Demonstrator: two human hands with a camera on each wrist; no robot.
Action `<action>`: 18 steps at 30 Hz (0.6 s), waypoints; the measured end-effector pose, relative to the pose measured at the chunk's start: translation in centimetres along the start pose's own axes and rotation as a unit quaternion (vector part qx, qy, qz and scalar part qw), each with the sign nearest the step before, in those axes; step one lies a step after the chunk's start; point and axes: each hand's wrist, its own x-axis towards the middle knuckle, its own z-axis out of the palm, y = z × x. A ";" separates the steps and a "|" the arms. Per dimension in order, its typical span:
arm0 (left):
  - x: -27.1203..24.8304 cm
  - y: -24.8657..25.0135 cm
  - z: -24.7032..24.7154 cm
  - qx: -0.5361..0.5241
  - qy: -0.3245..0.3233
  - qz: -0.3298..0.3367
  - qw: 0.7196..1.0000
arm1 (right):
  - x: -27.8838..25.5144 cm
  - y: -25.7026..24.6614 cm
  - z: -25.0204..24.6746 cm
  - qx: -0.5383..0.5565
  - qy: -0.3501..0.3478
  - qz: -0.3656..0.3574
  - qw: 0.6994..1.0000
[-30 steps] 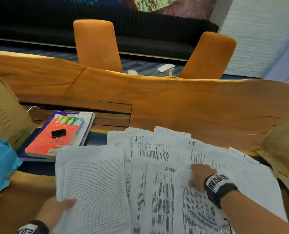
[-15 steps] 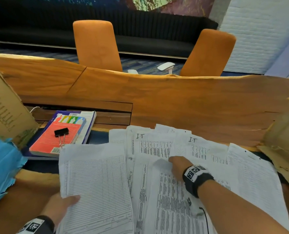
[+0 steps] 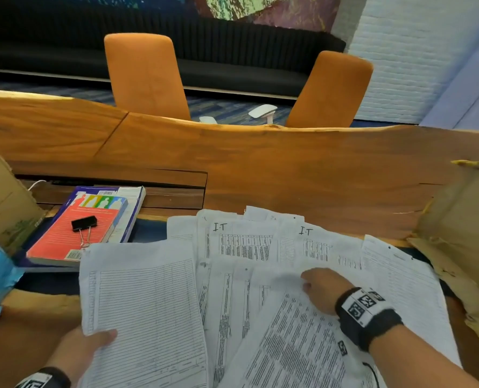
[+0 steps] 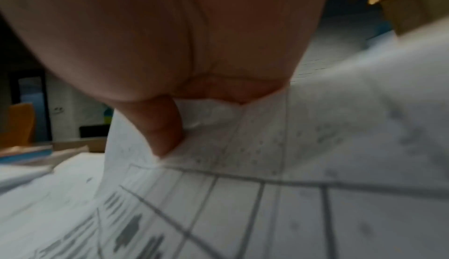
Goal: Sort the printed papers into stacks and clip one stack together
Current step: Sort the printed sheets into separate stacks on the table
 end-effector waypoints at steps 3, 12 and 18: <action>-0.1 0.0 0.2 0.008 0.004 0.022 1.000 | 0.9 -0.8 1.5 -0.068 -0.008 -0.003 0.998; 0.4 -0.6 0.0 -0.005 0.002 0.032 0.999 | 2.9 -3.4 4.1 -0.083 0.049 -0.024 0.995; 1.6 -1.1 -0.3 0.007 -0.001 0.035 0.999 | 2.7 -3.1 4.9 -0.085 0.039 -0.025 0.995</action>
